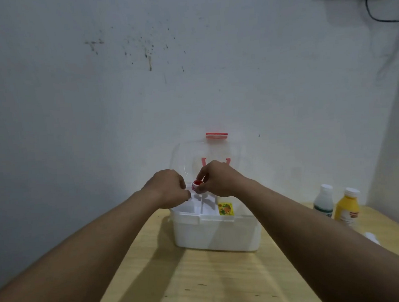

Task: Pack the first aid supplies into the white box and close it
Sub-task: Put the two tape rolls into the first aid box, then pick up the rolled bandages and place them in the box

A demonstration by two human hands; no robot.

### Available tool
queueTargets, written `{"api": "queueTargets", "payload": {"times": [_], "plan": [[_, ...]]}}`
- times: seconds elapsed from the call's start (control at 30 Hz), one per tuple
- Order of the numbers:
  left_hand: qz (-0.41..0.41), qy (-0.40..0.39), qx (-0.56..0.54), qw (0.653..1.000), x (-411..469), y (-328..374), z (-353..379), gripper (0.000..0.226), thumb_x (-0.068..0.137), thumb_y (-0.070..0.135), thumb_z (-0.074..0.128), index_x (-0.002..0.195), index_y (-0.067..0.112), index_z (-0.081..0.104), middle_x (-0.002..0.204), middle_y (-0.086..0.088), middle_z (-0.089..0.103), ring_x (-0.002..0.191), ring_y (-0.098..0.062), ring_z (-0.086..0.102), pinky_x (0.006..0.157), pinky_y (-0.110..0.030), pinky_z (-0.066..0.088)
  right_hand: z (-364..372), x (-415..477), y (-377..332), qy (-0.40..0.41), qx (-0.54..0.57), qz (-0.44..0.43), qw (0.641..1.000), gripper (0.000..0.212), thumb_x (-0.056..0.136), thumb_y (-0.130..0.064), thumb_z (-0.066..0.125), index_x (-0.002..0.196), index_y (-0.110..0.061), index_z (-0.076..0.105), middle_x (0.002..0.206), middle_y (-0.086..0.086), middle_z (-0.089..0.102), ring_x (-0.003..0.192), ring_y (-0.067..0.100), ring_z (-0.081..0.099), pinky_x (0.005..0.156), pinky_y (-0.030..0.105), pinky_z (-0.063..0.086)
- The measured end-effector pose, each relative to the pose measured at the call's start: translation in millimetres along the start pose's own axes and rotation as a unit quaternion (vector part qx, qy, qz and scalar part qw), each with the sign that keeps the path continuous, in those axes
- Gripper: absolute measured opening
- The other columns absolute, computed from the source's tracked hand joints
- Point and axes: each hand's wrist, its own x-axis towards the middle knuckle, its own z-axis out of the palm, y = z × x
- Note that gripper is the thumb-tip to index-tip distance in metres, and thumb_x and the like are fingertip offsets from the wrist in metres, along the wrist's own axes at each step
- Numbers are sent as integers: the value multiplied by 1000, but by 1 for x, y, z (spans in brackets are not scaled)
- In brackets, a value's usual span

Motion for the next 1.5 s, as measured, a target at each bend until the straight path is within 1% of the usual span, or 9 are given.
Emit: {"api": "queueTargets", "payload": {"times": [0.27, 0.37, 0.53, 0.83, 0.97, 1.07, 1.3, 1.4, 1.5], "plan": [[10, 4, 10, 1000, -2, -2, -2, 37, 84, 35, 70, 114, 13, 74, 113, -4, 72, 96, -20, 65, 75, -26, 47, 7, 0, 2, 3, -7, -7, 1000, 50, 81, -33, 80, 122, -8, 67, 112, 9, 71, 92, 22, 69, 87, 36, 55], [9, 3, 14, 1000, -3, -2, -3, 38, 83, 37, 70, 113, 13, 75, 112, -4, 72, 95, -19, 65, 75, -26, 48, 7, -3, 2, 7, -11, -22, 1000, 40, 82, -32, 79, 115, -12, 70, 107, 8, 73, 89, 19, 70, 87, 37, 55], [3, 3, 14, 1000, -5, -3, -4, 39, 81, 41, 69, 109, 14, 76, 108, -4, 73, 93, -21, 66, 82, -34, 56, 7, -9, -1, 20, -50, -55, 997, 25, 92, -18, 68, 115, -11, 74, 111, 6, 74, 90, 18, 68, 78, 24, 49], [3, -2, 16, 1000, -9, 0, -6, 37, 85, 36, 68, 115, 14, 73, 117, -4, 71, 101, -21, 64, 83, -30, 52, 11, -6, -4, 18, -82, -39, 996, 21, 92, -14, 65, 109, -6, 75, 103, 8, 76, 87, 21, 71, 85, 31, 56], [-3, 2, 30, 1000, -8, 2, -5, 43, 84, 37, 67, 122, 17, 69, 124, -3, 68, 107, -21, 63, 88, -31, 51, 4, -12, 0, 25, -84, -28, 996, 28, 93, -12, 54, 111, -7, 74, 112, 7, 73, 95, 22, 69, 91, 36, 55], [1, 23, 42, 999, -9, 11, -6, 47, 85, 43, 66, 127, 21, 65, 130, -1, 65, 114, -22, 61, 95, -36, 51, -10, -24, 3, 39, -97, -22, 994, 31, 97, -17, 51, 121, -9, 68, 125, 6, 68, 109, 24, 64, 102, 36, 47], [65, 93, 51, 992, -26, 58, -6, 51, 93, 50, 54, 137, 25, 57, 143, 0, 56, 129, -25, 51, 105, -43, 44, -49, -72, 26, 59, -143, 31, 988, 38, 98, -30, 51, 132, -17, 60, 133, 4, 62, 119, 24, 59, 100, 35, 47], [104, 102, 61, 987, -38, 86, 0, 55, 95, 51, 48, 144, 27, 48, 145, -2, 54, 135, -28, 45, 109, -46, 38, -66, -102, 43, 64, -156, 67, 983, 41, 97, -32, 50, 136, -18, 56, 136, 4, 59, 123, 23, 55, 101, 35, 45], [136, 94, 78, 983, -49, 117, 9, 58, 98, 50, 39, 151, 27, 34, 151, -5, 45, 143, -30, 32, 116, -50, 24, -80, -133, 61, 65, -173, 107, 977, 44, 98, -36, 49, 138, -19, 52, 140, 4, 56, 126, 23, 53, 101, 35, 44]]}}
